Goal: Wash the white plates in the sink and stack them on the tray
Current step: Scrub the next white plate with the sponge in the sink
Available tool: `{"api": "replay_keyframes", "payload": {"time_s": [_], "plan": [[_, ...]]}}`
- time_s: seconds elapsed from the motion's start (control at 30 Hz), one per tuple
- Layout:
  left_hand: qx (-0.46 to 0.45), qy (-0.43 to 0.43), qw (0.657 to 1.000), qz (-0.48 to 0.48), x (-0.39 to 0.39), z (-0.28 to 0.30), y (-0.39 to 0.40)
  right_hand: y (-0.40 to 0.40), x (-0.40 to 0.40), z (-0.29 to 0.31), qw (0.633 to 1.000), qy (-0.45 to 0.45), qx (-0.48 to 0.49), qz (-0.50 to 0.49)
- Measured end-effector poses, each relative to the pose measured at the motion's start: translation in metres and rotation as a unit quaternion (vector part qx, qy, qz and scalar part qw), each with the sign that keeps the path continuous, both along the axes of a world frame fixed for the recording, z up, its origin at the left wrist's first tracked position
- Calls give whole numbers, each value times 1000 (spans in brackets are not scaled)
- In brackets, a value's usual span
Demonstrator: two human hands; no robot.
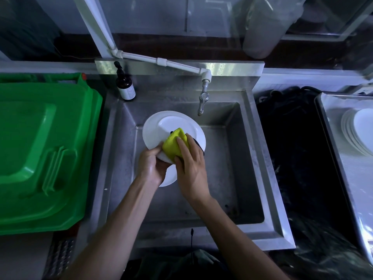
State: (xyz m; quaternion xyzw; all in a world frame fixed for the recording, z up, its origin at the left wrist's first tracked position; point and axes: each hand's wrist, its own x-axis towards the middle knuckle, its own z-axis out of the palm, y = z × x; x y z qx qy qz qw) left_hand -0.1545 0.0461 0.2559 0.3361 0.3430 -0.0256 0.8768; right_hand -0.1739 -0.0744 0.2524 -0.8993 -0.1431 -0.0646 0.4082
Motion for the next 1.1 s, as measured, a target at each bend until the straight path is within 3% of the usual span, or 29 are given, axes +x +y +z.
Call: {"api": "replay_keyframes", "payload": {"time_s": [0.2, 0.47, 0.77, 1.1], "plan": [[-1, -18, 1000, -25, -6, -2, 3, -9, 3, -4, 999, 6, 16, -36], [32, -50, 994, -95, -13, -2, 15, -35, 46, -6, 985, 106, 74, -115], [71, -56, 981, -174, -25, -15, 17, -53, 94, 1, 980, 160, 38, -110], [113, -40, 962, -247, -32, -16, 7, -38, 100, 13, 994, 103, -23, -27]]}}
